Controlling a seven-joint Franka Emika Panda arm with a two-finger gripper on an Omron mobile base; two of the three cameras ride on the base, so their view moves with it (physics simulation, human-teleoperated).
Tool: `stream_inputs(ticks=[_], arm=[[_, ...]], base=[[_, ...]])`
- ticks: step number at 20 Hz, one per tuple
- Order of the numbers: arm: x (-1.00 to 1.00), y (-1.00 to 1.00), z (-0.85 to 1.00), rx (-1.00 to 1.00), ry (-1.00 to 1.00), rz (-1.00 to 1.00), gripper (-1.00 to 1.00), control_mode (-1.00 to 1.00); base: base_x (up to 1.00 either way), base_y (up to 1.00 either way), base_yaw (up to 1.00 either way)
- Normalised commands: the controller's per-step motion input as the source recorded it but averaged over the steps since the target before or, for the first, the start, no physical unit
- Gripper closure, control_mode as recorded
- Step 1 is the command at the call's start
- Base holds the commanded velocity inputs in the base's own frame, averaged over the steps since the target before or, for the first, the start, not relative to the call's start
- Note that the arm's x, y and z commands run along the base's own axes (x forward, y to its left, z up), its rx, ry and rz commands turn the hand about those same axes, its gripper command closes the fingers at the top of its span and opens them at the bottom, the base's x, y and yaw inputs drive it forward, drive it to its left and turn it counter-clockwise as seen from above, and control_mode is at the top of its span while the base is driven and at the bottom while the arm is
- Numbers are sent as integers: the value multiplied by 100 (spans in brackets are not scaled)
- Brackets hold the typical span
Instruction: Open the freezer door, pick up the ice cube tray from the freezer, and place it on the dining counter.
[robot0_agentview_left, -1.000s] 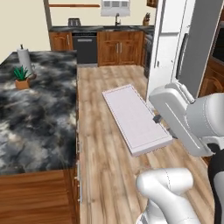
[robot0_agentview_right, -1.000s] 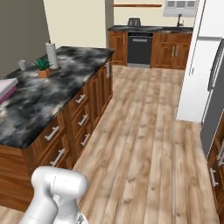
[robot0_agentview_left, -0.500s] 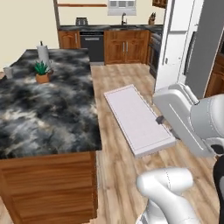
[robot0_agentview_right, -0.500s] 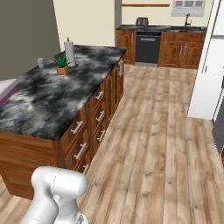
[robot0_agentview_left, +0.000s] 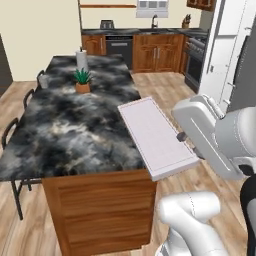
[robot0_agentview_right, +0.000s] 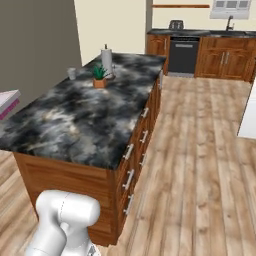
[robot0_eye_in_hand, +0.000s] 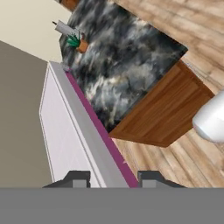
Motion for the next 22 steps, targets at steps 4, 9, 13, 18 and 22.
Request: stream_inputs(ticks=[4, 9, 13, 18, 22], arm=[[0, 0, 0, 0, 0, 0, 100, 100], [0, 0, 0, 0, 0, 0, 100, 100], [0, 0, 0, 0, 0, 0, 100, 100], [0, 0, 0, 0, 0, 0, 100, 100], [0, 0, 0, 0, 0, 0, 100, 100]], base=[[0, 75, 0], [0, 67, 0], [0, 61, 0], [0, 51, 0], [2, 30, 0]])
